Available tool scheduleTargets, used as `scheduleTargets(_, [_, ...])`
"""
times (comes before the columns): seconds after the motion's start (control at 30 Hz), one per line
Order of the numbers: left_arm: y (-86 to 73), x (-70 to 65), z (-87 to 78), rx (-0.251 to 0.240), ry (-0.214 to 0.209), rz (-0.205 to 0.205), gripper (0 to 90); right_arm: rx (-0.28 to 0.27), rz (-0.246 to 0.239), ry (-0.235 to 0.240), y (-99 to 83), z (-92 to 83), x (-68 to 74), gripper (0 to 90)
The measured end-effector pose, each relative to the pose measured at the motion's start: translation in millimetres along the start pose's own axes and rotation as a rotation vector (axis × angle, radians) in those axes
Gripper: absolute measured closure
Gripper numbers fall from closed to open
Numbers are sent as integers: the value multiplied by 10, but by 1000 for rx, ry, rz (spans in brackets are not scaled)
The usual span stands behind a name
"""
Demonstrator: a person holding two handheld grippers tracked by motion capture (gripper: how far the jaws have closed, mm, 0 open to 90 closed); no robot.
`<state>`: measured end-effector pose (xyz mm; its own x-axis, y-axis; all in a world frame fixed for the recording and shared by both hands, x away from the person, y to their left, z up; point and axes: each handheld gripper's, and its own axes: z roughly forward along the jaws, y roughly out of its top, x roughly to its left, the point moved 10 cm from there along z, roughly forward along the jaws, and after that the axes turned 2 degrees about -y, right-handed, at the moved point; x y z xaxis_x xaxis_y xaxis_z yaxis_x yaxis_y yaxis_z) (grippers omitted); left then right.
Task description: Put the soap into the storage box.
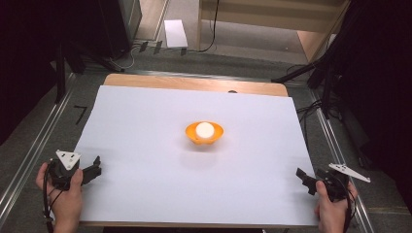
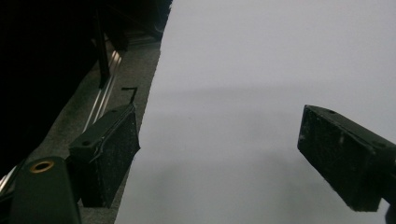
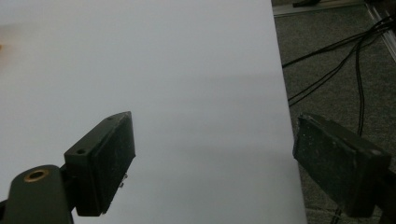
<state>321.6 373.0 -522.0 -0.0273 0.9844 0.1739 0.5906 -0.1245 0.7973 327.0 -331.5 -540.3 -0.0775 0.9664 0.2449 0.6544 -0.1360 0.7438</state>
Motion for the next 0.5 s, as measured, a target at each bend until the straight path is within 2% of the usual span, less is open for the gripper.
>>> scheduleTargets(0.17, [0,-1,-1,0,-1,0,136,-21,-10,19,-85,-97,-65,130])
scheduleTargets(0.23, [-1,-1,-1,1,-1,1,136,-36,-18,39,-103,-139,-66,130])
scheduleTargets(0.33, [-1,0,1,2,1,1,136,-40,-3,77,-136,-149,-49,130])
scheduleTargets(0.5, [-1,0,3,2,3,-1,137,-41,-12,63,-138,-110,-41,131])
